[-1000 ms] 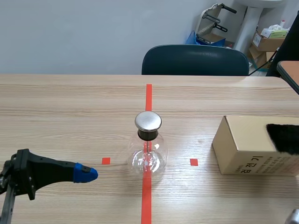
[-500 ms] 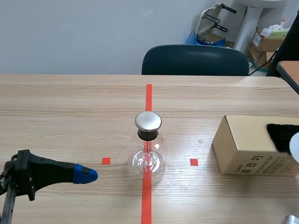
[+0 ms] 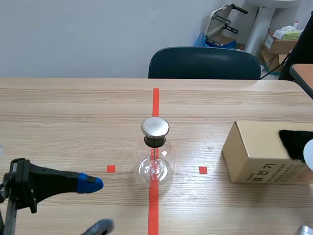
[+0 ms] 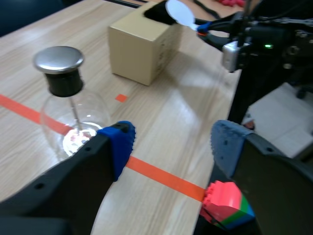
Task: Do the electroscope experiment
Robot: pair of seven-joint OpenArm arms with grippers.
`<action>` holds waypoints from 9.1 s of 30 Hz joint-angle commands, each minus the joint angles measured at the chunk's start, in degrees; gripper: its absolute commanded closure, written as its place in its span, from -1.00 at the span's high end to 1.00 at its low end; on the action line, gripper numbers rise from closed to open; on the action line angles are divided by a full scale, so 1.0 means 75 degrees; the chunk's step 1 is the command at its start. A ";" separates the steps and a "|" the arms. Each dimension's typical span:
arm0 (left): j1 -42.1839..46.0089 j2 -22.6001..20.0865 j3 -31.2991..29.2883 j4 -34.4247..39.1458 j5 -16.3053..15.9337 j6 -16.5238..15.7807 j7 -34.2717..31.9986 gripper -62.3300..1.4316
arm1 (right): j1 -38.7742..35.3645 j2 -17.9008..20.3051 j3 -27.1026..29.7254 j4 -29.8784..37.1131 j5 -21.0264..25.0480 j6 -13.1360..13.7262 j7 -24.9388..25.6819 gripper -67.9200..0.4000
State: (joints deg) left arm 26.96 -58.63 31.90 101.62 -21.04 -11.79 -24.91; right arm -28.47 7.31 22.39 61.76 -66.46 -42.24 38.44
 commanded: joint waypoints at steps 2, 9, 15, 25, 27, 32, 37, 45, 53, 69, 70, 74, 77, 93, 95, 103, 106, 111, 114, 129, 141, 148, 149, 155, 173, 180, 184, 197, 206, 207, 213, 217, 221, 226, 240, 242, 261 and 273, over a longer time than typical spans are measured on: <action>-0.0023 0.0367 -0.0026 0.0122 0.0262 0.0099 0.0029 -0.28 | -0.0012 0.0102 0.0012 0.0070 0.0023 -0.0350 -0.0050 -0.96; -0.0102 0.1198 -0.0029 -0.0178 0.0761 0.0303 0.0513 -0.74 | 0.0003 0.0122 0.0012 0.0239 0.0000 -0.0350 -0.0023 -0.96; -0.0560 0.1883 -0.0026 -0.0833 0.0962 0.0262 0.0691 -0.83 | -0.0017 0.0122 0.0000 0.1212 0.0178 -0.0274 -0.0029 -0.96; -0.1638 0.3080 -0.0026 -0.2328 0.1716 -0.0283 0.0682 -0.83 | -0.0294 0.0160 -0.1416 0.3375 0.0265 0.0236 -0.1670 -0.96; -0.1848 0.3325 -0.0026 -0.2675 0.1888 -0.0437 0.0679 -0.83 | -0.0309 0.0265 -0.1929 0.3710 0.0055 0.0233 -0.2244 -0.96; -0.2288 0.3888 -0.0026 -0.3503 0.2288 -0.0615 0.0667 -0.83 | -0.0251 0.0609 -0.3255 0.4060 -0.0731 0.0114 -0.3739 -0.96; -0.2646 0.4164 -0.0026 -0.4115 0.2381 -0.0924 0.0463 -0.83 | -0.0219 0.0778 -0.4240 0.4060 -0.1478 -0.0038 -0.4756 -0.96; -0.2777 0.4173 -0.0026 -0.4406 0.2355 -0.1151 0.0181 -0.83 | 0.0012 0.0778 -0.5298 0.3972 -0.2127 -0.0079 -0.5826 -0.96; -0.2824 0.4351 -0.0026 -0.4424 0.2358 -0.1183 0.0242 -0.83 | 0.0396 0.0766 -0.6030 0.3418 -0.2299 -0.0079 -0.6560 -0.96; -0.3264 0.4832 -0.0026 -0.5525 0.2349 -0.0778 0.0262 -0.83 | 0.0749 0.0758 -0.6898 0.2914 -0.2299 -0.0076 -0.7344 -0.96; -0.3311 0.4838 -0.0026 -0.5572 0.2349 -0.0761 0.0259 -0.83 | 0.0749 0.0758 -0.6898 0.2914 -0.2299 -0.0041 -0.7347 -0.96; -0.3468 0.4899 -0.0026 -0.5759 0.2320 -0.0726 0.0271 -0.83 | 0.0746 0.0758 -0.6895 0.2914 -0.2299 -0.0017 -0.7428 -0.96; -0.3538 0.4916 -0.0026 -0.5811 0.2320 -0.0708 0.0268 -0.83 | 0.0746 0.0758 -0.6895 0.2914 -0.2299 -0.0017 -0.7428 -0.96; -0.3620 0.4937 -0.0026 -0.5814 0.2270 -0.0705 0.0271 -0.83 | 0.0746 0.0758 -0.6895 0.2914 -0.2299 0.0242 -0.7455 -0.96; -0.3620 0.4937 -0.0026 -0.5814 0.2270 -0.0705 0.0271 -0.83 | 0.0746 0.0758 -0.6895 0.2914 -0.2299 0.0242 -0.7455 -0.96; -0.3614 0.4931 -0.0026 -0.5814 0.2270 -0.0708 0.0335 -0.83 | 0.0746 0.0758 -0.6895 0.2914 -0.2299 0.0242 -0.7452 -0.96; -0.3614 0.4931 -0.0026 -0.5814 0.2270 -0.0708 0.0332 -0.83 | 0.0746 0.0758 -0.6895 0.2914 -0.2299 0.0242 -0.7452 -0.96; -0.3614 0.4911 -0.0026 -0.5814 0.2270 -0.0708 0.0329 -0.83 | 0.0746 0.0758 -0.6895 0.2914 -0.2299 0.0242 -0.7452 -0.96; -0.3614 0.4911 -0.0026 -0.5814 0.2270 -0.0708 0.0329 -0.83 | 0.0746 0.0758 -0.6895 0.2914 -0.2299 0.0242 -0.7452 -0.96; -0.3596 0.4908 -0.0026 -0.5814 0.2270 -0.0708 0.0449 -0.83 | 0.0746 0.0758 -0.6895 0.2914 -0.2299 0.0242 -0.7449 -0.96; -0.3596 0.4890 -0.0079 -0.5814 0.2267 -0.0705 0.0504 -0.83 | 0.0746 0.0758 -0.6895 0.2914 -0.2299 0.0242 -0.7449 -0.96; -0.3596 0.4887 -0.0079 -0.5814 0.2267 -0.0705 0.0536 -0.83 | 0.0746 0.0758 -0.6895 0.2914 -0.2299 0.0239 -0.7449 -0.96; -0.3596 0.4884 -0.0079 -0.5814 0.2267 -0.0705 0.0545 -0.83 | 0.0746 0.0758 -0.6895 0.2914 -0.2299 0.0239 -0.7449 -0.96; -0.3596 0.4867 -0.0079 -0.5814 0.2267 -0.0705 0.0562 -0.83 | 0.0746 0.0758 -0.6895 0.2914 -0.2299 0.0239 -0.7300 -0.96; -0.3593 0.4867 -0.0242 -0.5814 0.2095 -0.0708 0.0734 -0.83 | 0.0746 0.0758 -0.6895 0.2914 -0.2299 0.0239 -0.7254 -0.96; -0.3593 0.4867 -0.0242 -0.5814 0.2095 -0.0708 0.0734 -0.83 | 0.0746 0.0758 -0.6895 0.2914 -0.2299 0.0239 -0.7251 -0.96; -0.3593 0.4867 -0.0242 -0.5814 0.2095 -0.0708 0.0734 -0.83 | 0.0746 0.0758 -0.6895 0.2914 -0.2299 0.0239 -0.7254 -0.96; -0.3596 0.4870 -0.0242 -0.5814 0.2098 -0.0708 0.0729 -0.83 | 0.0746 0.0758 -0.6895 0.2914 -0.2299 0.0239 -0.7251 -0.96; -0.3596 0.4870 -0.0242 -0.5814 0.2101 -0.0708 0.0729 -0.83 | 0.0746 0.0758 -0.6895 0.2914 -0.2299 0.0239 -0.6353 -0.96; -0.3596 0.4870 -0.0242 -0.5814 0.2101 -0.0708 0.0729 -0.83 | 0.0746 0.0758 -0.6895 0.2914 -0.2299 0.0239 -0.6108 -0.96; -0.3596 0.4870 -0.0242 -0.5814 0.2101 -0.0708 0.0729 -0.83 | 0.0746 0.0761 -0.6895 0.2914 -0.2299 0.0239 -0.4634 -0.96; -0.3596 0.4873 -0.0242 -0.5814 0.2101 -0.0708 0.0729 -0.83 | 0.0746 0.0761 -0.6895 0.2914 -0.2299 0.0239 -0.3937 -0.96; -0.3596 0.4873 -0.0242 -0.5814 0.2101 -0.0708 0.0729 -0.83 | 0.0746 0.0761 -0.6895 0.2914 -0.2299 0.0239 -0.3567 -0.96; -0.3596 0.4873 -0.0242 -0.5814 0.2101 -0.0708 0.0726 -0.83 | 0.0746 0.0761 -0.6895 0.2914 -0.2299 0.0239 -0.3357 -0.96; -0.3596 0.4873 -0.0242 -0.5814 0.2104 -0.0708 0.0729 -0.83 | 0.0723 0.0761 -0.6895 0.2914 -0.2299 0.0358 -0.3383 -0.96; -0.3596 0.4873 -0.0242 -0.5814 0.2104 -0.0708 0.0729 -0.83 | 0.0705 0.0764 -0.6895 0.2914 -0.2299 0.0382 -0.3585 -0.96; -0.3596 0.4873 -0.0242 -0.5814 0.2159 -0.0705 0.0729 -0.83 | 0.0705 0.0761 -0.6875 0.2914 -0.2299 0.0379 -0.8271 -0.96; -0.3596 0.4873 -0.0242 -0.5814 0.2159 -0.0705 0.0729 -0.83 | 0.0708 0.0761 -0.6875 0.2914 -0.2299 0.0350 -0.8466 -0.96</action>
State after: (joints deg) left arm 0.16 -22.24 30.28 57.19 -4.51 -16.99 -18.63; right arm -23.68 12.86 -29.69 83.02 -83.64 -38.79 -24.93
